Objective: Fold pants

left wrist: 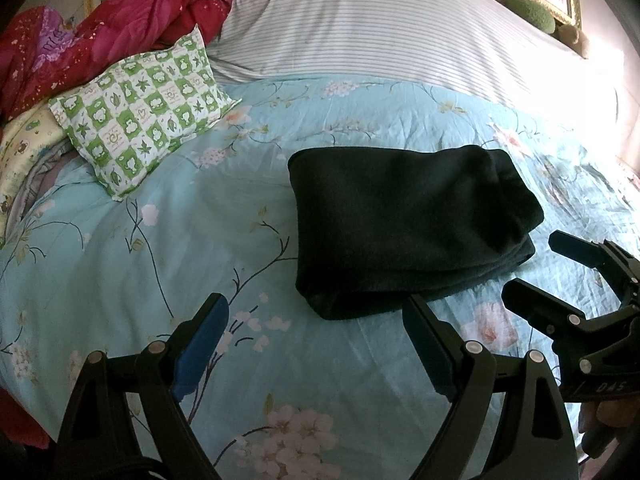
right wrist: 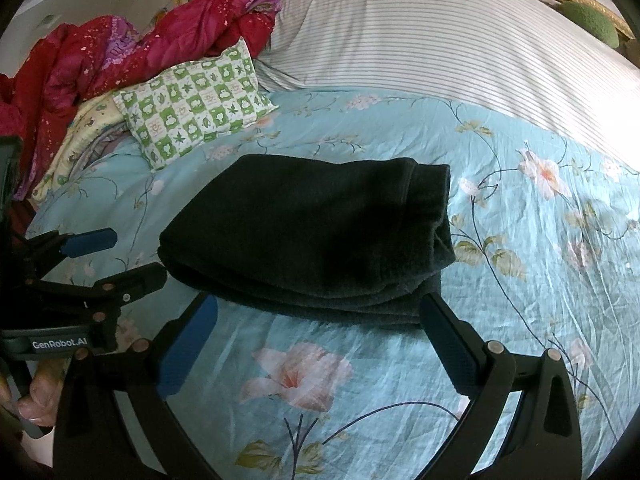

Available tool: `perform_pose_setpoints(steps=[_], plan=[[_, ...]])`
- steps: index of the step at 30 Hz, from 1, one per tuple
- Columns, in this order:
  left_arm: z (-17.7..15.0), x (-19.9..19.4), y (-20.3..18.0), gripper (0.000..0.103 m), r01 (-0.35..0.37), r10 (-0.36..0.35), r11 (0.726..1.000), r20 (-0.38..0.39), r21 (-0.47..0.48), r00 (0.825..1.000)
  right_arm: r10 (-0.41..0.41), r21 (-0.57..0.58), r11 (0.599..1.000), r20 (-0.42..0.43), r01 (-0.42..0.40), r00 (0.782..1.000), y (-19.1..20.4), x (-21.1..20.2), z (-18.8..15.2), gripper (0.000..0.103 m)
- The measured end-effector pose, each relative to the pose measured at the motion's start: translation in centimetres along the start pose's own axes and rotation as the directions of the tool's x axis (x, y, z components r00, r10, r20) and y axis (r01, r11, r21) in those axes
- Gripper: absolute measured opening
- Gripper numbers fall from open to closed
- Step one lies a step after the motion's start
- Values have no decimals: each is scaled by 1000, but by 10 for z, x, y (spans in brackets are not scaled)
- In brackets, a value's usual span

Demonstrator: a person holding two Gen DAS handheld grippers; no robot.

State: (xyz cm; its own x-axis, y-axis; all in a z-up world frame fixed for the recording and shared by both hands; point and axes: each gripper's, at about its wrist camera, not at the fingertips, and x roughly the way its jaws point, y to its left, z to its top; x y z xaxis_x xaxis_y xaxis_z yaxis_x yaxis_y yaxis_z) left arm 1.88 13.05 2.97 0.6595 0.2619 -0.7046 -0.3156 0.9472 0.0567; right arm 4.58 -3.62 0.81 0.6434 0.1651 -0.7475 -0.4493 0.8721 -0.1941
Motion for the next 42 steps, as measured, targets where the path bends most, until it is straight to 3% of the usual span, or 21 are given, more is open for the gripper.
perform_pose_setpoints(steps=[12,22,34,42], plan=[[10,2,6,90,43,-44,999,-32,-32,999,-8,12,1000,7,8,1000,-3,-4,9,101],[28,3,5,90,44,-44,999,-12,-32,999,-24,58,998,0,24,1000,-18,-3,22,101],[32,14,0,90,44,-45,999,-50,-26,998,-15,66,998,-5,16,1000,-21,-3,23,101],[38,19,6,90,67,-73,995,-81,-74,994,-12,73,997,-7,12,1000,-21,-4,23,101]])
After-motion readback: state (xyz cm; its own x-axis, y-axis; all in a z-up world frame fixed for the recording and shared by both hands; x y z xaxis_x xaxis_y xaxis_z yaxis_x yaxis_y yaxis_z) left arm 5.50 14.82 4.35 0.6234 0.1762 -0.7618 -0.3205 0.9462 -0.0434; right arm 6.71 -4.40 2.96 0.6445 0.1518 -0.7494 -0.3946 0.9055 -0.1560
